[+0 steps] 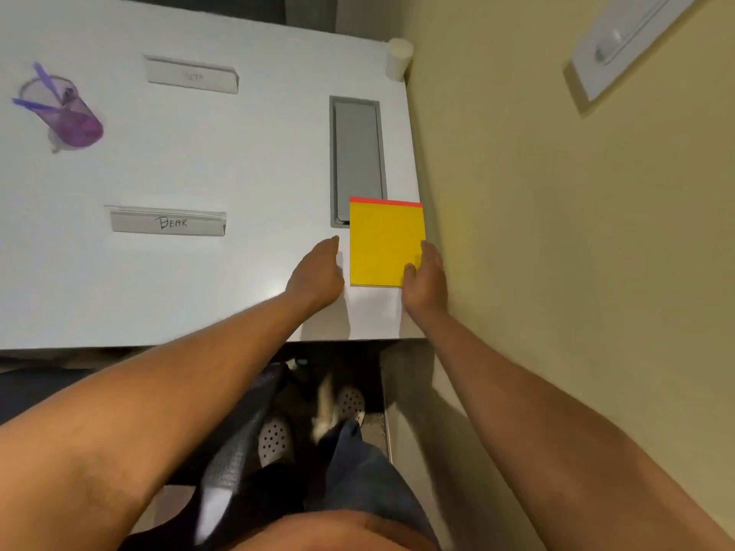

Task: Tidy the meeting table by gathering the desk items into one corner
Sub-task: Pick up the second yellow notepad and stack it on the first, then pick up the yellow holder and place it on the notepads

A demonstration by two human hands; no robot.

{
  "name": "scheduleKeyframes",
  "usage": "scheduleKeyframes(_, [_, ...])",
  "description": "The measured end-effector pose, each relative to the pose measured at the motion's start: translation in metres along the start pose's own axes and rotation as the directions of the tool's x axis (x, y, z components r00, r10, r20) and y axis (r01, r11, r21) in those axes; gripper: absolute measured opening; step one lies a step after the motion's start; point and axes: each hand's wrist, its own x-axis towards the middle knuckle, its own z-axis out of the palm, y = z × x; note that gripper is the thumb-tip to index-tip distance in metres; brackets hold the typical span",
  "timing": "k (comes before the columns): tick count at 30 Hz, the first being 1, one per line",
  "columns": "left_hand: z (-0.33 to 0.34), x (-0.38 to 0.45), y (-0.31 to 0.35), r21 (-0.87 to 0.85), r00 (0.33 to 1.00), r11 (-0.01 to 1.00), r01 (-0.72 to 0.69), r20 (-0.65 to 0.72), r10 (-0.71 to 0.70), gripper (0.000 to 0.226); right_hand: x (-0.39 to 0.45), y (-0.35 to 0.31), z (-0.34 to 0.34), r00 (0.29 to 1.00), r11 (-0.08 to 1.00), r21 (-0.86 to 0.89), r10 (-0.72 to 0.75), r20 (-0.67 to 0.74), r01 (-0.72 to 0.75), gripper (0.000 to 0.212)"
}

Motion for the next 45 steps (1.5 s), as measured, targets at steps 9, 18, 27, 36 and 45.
scheduleKeyframes(9, [-0.071,-0.082,0.007,0.286,0.949,0.922,-0.259,-0.1,0.298,0.065,-0.108,-0.068,0.0,0.908,0.859,-0.302,-0.413,0.067,0.413,0.065])
scheduleKeyframes(18, [-0.127,-0.174,0.019,0.669,0.8,0.736,-0.099,-0.387,0.459,0.072,-0.168,-0.136,-0.05,0.791,0.761,-0.397,-0.599,-0.123,0.514,0.064])
scheduleKeyframes(27, [-0.181,-0.319,-0.021,0.654,0.62,0.713,0.254,-0.676,0.399,0.075,-0.253,-0.227,-0.072,0.578,0.603,-0.195,-0.797,-0.176,0.773,0.069])
scheduleKeyframes(36, [-0.2,-0.487,-0.127,0.432,0.462,0.759,0.486,-0.865,0.196,0.074,-0.408,-0.305,0.006,0.31,0.309,-0.123,-0.951,-0.006,0.943,0.073])
scheduleKeyframes(45, [-0.219,-0.662,-0.301,0.295,0.353,0.728,0.619,-0.932,0.078,0.078,-0.597,-0.367,0.155,0.03,0.019,-0.049,-0.976,0.216,0.999,0.077])
